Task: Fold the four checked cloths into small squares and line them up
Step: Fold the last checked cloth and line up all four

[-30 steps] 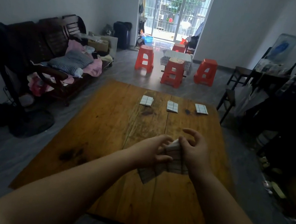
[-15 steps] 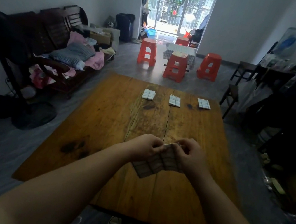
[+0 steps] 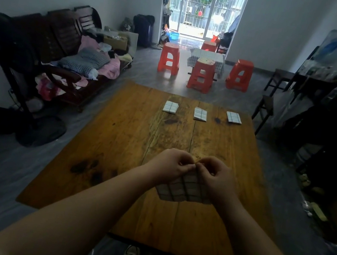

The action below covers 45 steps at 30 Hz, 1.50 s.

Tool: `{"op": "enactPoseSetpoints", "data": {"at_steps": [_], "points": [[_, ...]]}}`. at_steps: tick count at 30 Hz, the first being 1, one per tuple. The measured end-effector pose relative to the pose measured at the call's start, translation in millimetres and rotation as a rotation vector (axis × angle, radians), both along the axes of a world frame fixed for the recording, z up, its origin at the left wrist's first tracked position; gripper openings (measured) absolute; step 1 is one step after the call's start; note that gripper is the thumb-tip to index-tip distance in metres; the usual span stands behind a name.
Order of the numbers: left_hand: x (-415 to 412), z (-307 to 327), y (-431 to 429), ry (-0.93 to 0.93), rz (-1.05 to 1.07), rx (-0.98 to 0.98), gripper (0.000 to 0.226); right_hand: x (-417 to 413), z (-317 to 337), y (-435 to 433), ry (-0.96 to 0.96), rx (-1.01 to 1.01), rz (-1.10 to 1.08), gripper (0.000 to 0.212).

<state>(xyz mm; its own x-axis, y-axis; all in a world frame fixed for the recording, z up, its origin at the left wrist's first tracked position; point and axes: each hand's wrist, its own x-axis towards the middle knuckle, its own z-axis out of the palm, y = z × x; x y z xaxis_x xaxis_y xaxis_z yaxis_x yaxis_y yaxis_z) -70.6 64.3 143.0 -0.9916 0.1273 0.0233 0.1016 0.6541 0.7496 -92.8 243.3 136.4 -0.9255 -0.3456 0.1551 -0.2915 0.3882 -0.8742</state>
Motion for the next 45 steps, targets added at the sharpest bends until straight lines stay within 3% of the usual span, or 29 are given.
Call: {"op": "enactPoseSetpoints", "data": {"at_steps": [6,19,27,32,38,45], "points": [[1,-2,-7,0.060,0.055,-0.050,0.015,1,10,-1,-0.018,-0.060,0.008,0.014],[17,-15,-58,-0.055,0.126,-0.050,0.014,-13,15,19,0.049,-0.065,-0.126,0.011],[8,8,-32,-0.049,-0.045,-0.094,0.023,0,15,-2,0.029,0.041,0.004,0.010],[3,15,-14,0.054,-0.062,-0.163,0.022,2,18,-6,-0.034,-0.048,0.011,0.010],[13,-9,-36,-0.057,0.004,-0.099,0.020,-10,27,16,-0.100,-0.169,-0.098,0.010],[21,-18,-51,-0.153,0.030,-0.053,0.014,-12,28,22,-0.079,-0.126,-0.108,0.007]]}}
